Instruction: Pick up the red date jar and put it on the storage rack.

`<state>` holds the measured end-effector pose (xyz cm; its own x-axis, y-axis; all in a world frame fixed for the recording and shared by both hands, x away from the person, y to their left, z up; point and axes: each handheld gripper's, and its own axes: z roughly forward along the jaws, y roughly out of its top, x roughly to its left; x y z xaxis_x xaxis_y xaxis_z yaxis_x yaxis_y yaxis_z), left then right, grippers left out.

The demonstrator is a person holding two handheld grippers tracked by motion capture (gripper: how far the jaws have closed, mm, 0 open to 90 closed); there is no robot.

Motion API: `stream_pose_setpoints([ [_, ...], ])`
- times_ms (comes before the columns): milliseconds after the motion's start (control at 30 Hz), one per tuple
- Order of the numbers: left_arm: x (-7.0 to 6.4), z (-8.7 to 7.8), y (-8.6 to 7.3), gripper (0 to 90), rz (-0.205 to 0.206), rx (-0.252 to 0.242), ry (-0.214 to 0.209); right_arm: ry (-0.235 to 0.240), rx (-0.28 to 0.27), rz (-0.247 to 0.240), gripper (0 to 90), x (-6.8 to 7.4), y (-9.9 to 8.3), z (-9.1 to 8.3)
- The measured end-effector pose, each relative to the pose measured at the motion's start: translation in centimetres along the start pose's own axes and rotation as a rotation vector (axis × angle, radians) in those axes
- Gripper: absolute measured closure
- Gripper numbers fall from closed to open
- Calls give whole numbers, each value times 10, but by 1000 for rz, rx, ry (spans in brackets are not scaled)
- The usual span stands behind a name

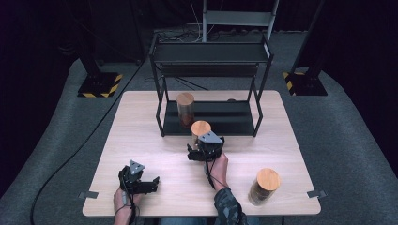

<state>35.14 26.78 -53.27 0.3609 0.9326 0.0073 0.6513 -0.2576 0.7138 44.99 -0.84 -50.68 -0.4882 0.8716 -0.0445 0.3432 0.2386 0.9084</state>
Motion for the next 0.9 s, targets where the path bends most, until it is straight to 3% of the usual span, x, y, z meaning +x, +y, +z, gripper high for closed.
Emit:
stream_pose_setpoints([
  [167,0,0,0,0,1,1,0,7,-7,19,242,-3,-2,-1],
  [900,1,1,1,0,5,1,-8,6,-9,24,248,-6,-1,-2],
])
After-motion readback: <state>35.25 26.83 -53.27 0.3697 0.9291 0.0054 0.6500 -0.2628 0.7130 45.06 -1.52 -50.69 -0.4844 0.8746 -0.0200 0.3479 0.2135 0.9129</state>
